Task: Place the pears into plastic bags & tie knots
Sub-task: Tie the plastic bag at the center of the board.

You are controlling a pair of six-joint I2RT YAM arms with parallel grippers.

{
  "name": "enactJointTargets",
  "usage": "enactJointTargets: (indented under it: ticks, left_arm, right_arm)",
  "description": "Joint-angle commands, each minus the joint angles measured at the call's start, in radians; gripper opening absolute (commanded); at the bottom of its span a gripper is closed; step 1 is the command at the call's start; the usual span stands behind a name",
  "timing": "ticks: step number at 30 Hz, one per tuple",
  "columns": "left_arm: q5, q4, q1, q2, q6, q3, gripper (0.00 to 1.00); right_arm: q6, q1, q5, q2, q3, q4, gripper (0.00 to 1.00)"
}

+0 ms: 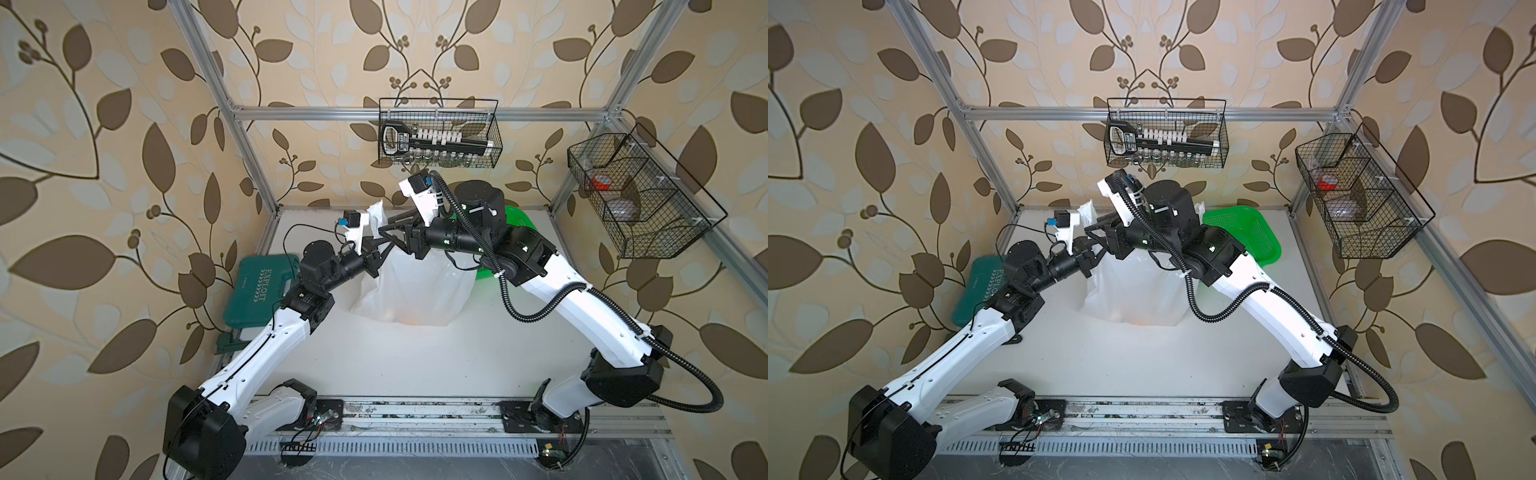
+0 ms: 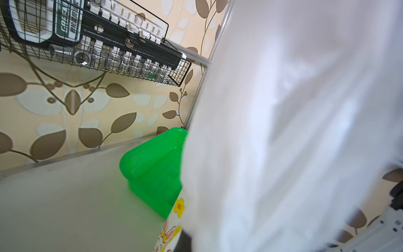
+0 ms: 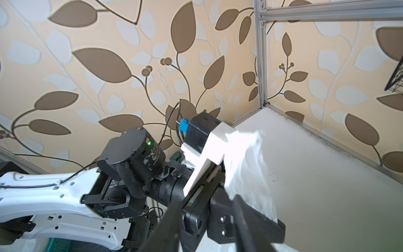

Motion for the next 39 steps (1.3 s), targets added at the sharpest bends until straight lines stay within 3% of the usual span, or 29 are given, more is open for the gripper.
enactJointTargets:
  ticks: [1, 3, 7, 14, 20, 23, 25, 27, 28, 29, 31, 34, 39]
  left_arm:
    - [0.035, 0.02, 0.003, -0.014, -0.013, 0.049, 0.0]
    - [0.059, -0.023, 0.002, -0.022, -0.004, 0.066, 0.0]
    - [0.105, -0.063, 0.003, -0.031, 0.003, 0.078, 0.0]
    - [0.161, -0.113, 0.003, -0.028, 0.014, 0.091, 0.0]
    - [0.183, -0.13, 0.003, -0.028, 0.018, 0.106, 0.0]
    - [0.2, -0.137, 0.003, -0.022, 0.021, 0.111, 0.0]
    - [0.21, -0.143, 0.002, -0.019, 0.025, 0.115, 0.0]
    - [0.214, -0.143, 0.002, -0.021, 0.03, 0.109, 0.0]
    - [0.214, -0.141, 0.003, -0.022, 0.028, 0.104, 0.0]
    - [0.212, -0.135, 0.003, -0.025, 0.025, 0.097, 0.01]
    - [0.2, -0.11, 0.003, -0.03, 0.01, 0.076, 0.19]
    - [0.175, -0.028, 0.003, -0.03, -0.031, 0.033, 0.33]
    - [0.154, 0.123, 0.003, 0.023, -0.111, -0.014, 0.42]
  right_arm:
    - [-0.007, -0.051, 0.014, -0.115, -0.089, 0.062, 0.7]
    - [-0.038, -0.083, 0.001, -0.187, -0.184, 0.1, 0.84]
    - [-0.147, -0.105, -0.11, -0.255, -0.317, 0.186, 0.96]
    - [-0.205, -0.113, -0.261, -0.116, -0.229, 0.206, 0.98]
    - [-0.187, -0.117, -0.283, 0.001, -0.135, 0.221, 0.96]
    - [-0.171, -0.118, -0.317, 0.044, -0.089, 0.219, 0.84]
    - [-0.167, -0.119, -0.337, 0.065, -0.062, 0.209, 0.56]
    - [-0.161, -0.13, -0.363, 0.074, -0.046, 0.202, 0.14]
    - [-0.155, -0.134, -0.365, 0.072, -0.05, 0.206, 0.0]
    - [-0.147, -0.134, -0.368, 0.066, -0.058, 0.215, 0.0]
    - [-0.112, -0.163, -0.377, 0.046, -0.086, 0.253, 0.0]
    - [-0.072, -0.18, -0.383, 0.016, -0.127, 0.308, 0.0]
    - [-0.051, -0.18, -0.383, 0.009, -0.13, 0.313, 0.0]
